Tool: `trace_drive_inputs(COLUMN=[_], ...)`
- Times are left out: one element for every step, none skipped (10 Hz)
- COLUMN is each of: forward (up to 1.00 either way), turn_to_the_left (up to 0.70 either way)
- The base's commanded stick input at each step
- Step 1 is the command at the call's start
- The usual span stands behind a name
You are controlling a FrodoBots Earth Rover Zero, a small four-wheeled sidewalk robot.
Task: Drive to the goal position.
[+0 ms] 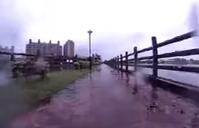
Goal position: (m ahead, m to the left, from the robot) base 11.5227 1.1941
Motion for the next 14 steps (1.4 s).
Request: trace_drive_inputs(forward=[1.00,1.00,1.00,1.00,1.00,1.00,1.00,1.00,1.00,1.00,1.00,1.00,1.00,1.00], turn_to_the_left=[0.00,0.00,0.00,-0.02,-0.11,-0.30,-0.31,-0.03,0.00,0.00,0.00,0.00,0.00,0.00])
